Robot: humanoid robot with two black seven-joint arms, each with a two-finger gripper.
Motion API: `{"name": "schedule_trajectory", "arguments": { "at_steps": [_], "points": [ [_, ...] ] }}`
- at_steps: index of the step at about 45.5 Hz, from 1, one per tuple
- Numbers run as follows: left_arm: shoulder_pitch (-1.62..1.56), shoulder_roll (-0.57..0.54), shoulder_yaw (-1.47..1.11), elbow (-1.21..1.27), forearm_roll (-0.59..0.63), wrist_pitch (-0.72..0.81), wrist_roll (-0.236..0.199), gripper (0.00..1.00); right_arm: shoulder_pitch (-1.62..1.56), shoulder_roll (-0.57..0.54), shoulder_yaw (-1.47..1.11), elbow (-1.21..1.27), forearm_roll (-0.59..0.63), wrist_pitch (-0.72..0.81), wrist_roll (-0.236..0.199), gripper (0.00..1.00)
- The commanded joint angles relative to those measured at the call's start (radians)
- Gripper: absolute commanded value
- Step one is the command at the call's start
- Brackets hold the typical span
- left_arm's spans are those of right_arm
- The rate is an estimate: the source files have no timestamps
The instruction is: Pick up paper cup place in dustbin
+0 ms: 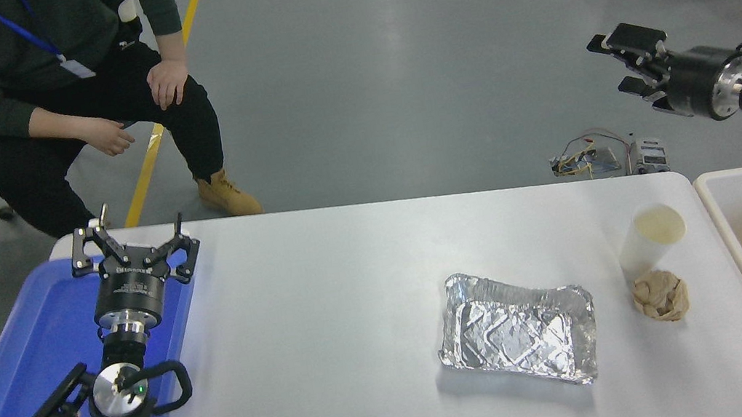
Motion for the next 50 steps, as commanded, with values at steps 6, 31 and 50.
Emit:
{"name": "schedule_trajectory", "arguments": {
  "at_steps": [6,31,50],
  "points": [
    [0.0,0.0,0.0,0.0,0.0,0.0,0.0,1.0,0.244,0.013,-0.407,0.076,0.011,0.229,-0.032,1.0],
    [0.0,-0.001,0.0,0.0,0.0,0.0,0.0,1.0,0.511,0.176,-0.622,0.208,0.002,0.38,-0.039,1.0],
    [0.0,0.0,0.0,0.0,0.0,0.0,0.0,1.0,0.61,0.294,-0.689,0.362,0.0,0.38,-0.046,1.0]
  ]
}}
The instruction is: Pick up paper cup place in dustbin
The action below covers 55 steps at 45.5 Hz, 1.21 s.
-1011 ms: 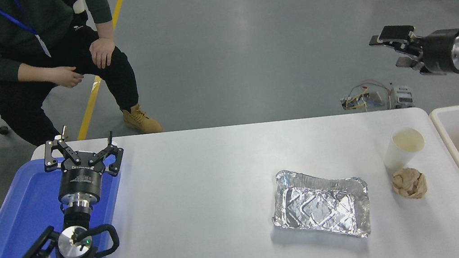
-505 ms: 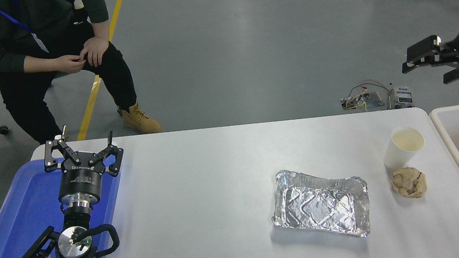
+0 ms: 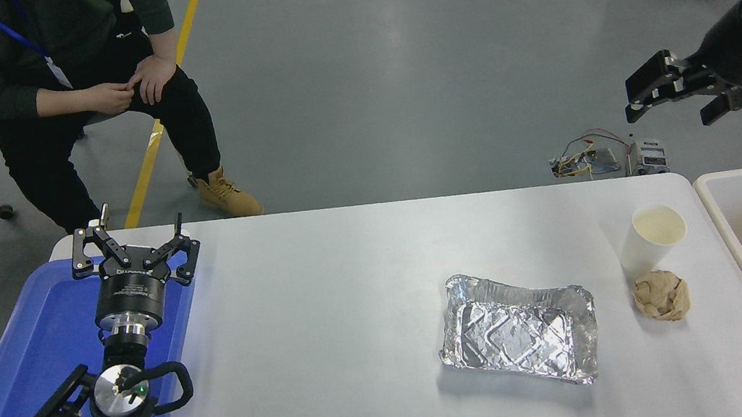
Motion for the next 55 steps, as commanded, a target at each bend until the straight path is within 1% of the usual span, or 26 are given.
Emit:
{"name": "schedule_trajectory", "arguments": {
  "at_steps": [1,5,8,16,32,40,55],
  "points": [
    [0.0,0.0,0.0,0.0,0.0,0.0,0.0,1.0,0.083,0.047,-0.037,0.13,-0.001,0.006,-0.01,1.0],
    [0.0,0.0,0.0,0.0,0.0,0.0,0.0,1.0,0.097,0.047,-0.049,0.172,-0.001,0.006,-0.03,1.0],
    [0.0,0.0,0.0,0.0,0.0,0.0,0.0,1.0,0.109,0.045,-0.06,0.207,-0.001,0.006,-0.034,1.0],
    [0.0,0.0,-0.002,0.0,0.0,0.0,0.0,1.0,0.155,0.031,-0.075,0.293,-0.004,0.006,-0.034,1.0],
    [0.0,0.0,0.0,0.0,0.0,0.0,0.0,1.0,0.134,0.031,-0.037,0.279,-0.013,0.006,-0.034,1.0],
    [0.0,0.0,0.0,0.0,0.0,0.0,0.0,1.0,0.039,0.03,-0.035,0.172,-0.015,0.006,-0.033,1.0],
    [0.0,0.0,0.0,0.0,0.0,0.0,-0.002,1.0,-0.27,0.022,0.003,-0.164,-0.01,0.006,-0.033,1.0]
  ]
}}
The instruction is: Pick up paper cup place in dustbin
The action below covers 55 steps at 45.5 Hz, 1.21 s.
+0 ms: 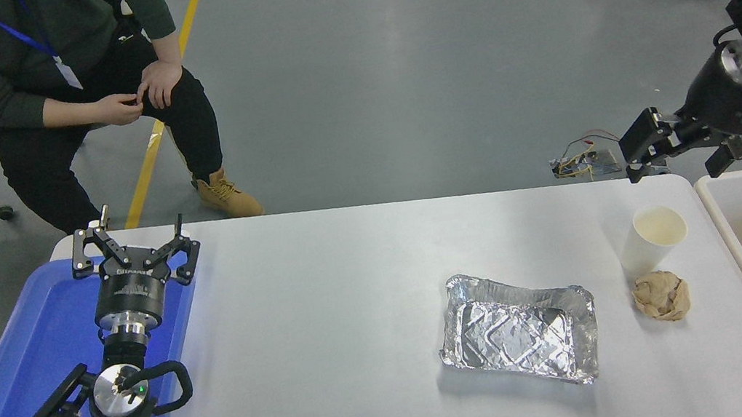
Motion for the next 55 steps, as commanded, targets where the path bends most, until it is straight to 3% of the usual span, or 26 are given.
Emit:
{"name": "schedule_trajectory", "arguments": {
  "at_steps": [1,21,55],
  "points": [
    [0.0,0.0,0.0,0.0,0.0,0.0,0.0,1.0,-0.211,-0.012,0.036,-0.22,0.001,0.0,0.0,1.0],
    [0.0,0.0,0.0,0.0,0.0,0.0,-0.001,1.0,-0.581,-0.023,0.139,-0.583,-0.003,-0.025,0.002,0.99],
    [0.0,0.0,0.0,0.0,0.0,0.0,0.0,1.0,-0.84,0.023,0.192,-0.74,0.009,-0.287,-0.001,0.98]
  ]
}}
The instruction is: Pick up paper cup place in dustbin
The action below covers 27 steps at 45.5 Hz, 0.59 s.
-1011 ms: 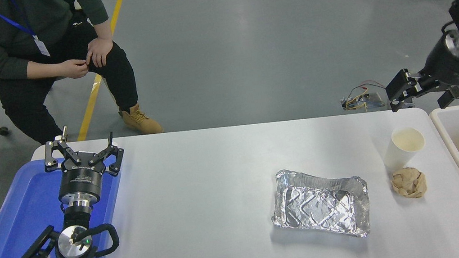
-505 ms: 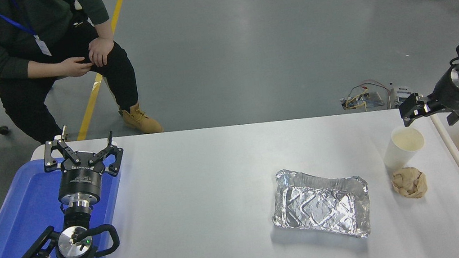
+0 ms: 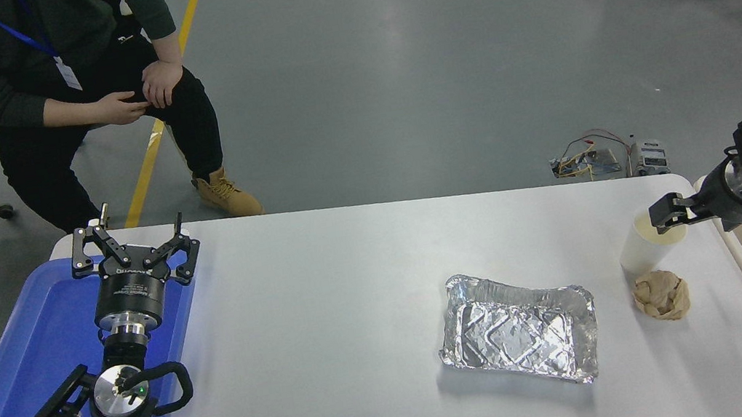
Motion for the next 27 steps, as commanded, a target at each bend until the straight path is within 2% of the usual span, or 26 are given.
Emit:
{"name": "schedule_trajectory", "arguments": {
  "at_steps": [1,11,16,19,24,27],
  "points": [
    [0.0,0.0,0.0,0.0,0.0,0.0,0.0,1.0,-0.057,0.005,0.015,-0.02,0.004,-0.093,-0.001,0.98],
    [0.0,0.0,0.0,0.0,0.0,0.0,0.0,1.0,-0.083,0.003,0.021,-0.026,0.004,-0.146,-0.001,0.89],
    [0.0,0.0,0.0,0.0,0.0,0.0,0.001,1.0,-0.095,0.005,0.023,-0.026,0.004,-0.18,-0.002,0.81],
    [0.0,0.0,0.0,0.0,0.0,0.0,0.001,1.0,-0.106,0.006,0.024,-0.026,0.005,-0.2,-0.001,0.68],
    [0.0,0.0,0.0,0.0,0.0,0.0,0.0,1.0,-0.118,0.006,0.027,-0.026,0.001,-0.206,0.001,0.37],
    [0.0,-0.001,0.0,0.0,0.0,0.0,0.0,1.0,-0.118,0.006,0.027,-0.026,-0.001,-0.206,0.002,0.26]
  ]
}}
